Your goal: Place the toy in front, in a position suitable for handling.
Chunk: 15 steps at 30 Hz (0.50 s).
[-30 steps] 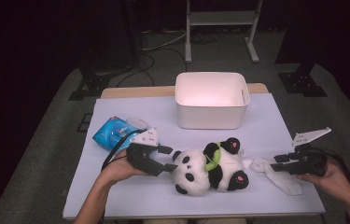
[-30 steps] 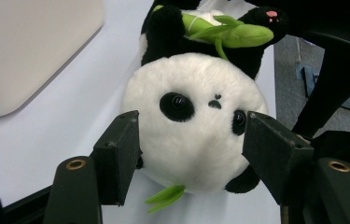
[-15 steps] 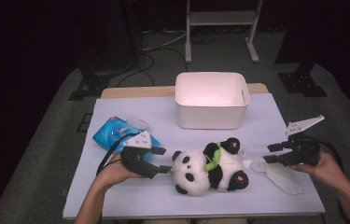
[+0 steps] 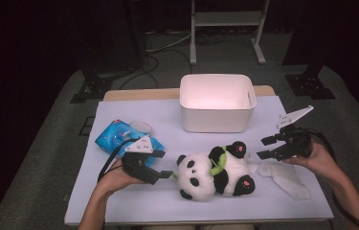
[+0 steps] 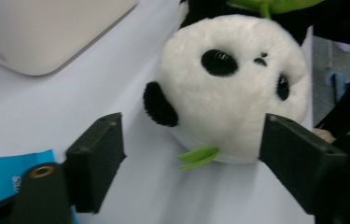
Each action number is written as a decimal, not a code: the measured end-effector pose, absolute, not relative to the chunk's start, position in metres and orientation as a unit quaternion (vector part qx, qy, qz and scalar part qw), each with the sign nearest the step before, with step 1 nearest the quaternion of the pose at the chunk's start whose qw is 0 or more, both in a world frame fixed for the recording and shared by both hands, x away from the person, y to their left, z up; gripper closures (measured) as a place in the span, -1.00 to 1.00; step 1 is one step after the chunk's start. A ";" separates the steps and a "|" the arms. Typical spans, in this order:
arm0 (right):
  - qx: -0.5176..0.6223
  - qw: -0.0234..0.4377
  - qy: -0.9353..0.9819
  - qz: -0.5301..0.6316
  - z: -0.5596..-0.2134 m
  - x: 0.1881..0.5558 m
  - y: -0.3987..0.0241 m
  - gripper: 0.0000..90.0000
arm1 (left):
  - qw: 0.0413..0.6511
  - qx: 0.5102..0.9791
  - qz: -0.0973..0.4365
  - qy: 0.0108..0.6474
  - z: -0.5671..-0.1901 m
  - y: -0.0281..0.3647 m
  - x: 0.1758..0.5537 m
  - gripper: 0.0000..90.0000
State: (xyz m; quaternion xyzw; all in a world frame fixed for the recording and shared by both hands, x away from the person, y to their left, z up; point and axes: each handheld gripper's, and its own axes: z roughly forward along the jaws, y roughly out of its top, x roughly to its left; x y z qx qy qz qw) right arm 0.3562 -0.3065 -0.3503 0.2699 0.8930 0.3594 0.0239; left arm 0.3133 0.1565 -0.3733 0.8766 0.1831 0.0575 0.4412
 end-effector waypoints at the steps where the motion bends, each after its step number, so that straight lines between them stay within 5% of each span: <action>1: 0.266 0.025 0.894 0.360 -0.348 0.358 -0.304 -0.26 | 0.444 0.875 0.055 0.184 -0.373 0.157 0.313 -0.57; 15: 0.232 0.025 0.901 0.367 -0.322 0.375 -0.273 -0.39 | 0.431 0.880 0.065 0.189 -0.376 0.162 0.308 -0.62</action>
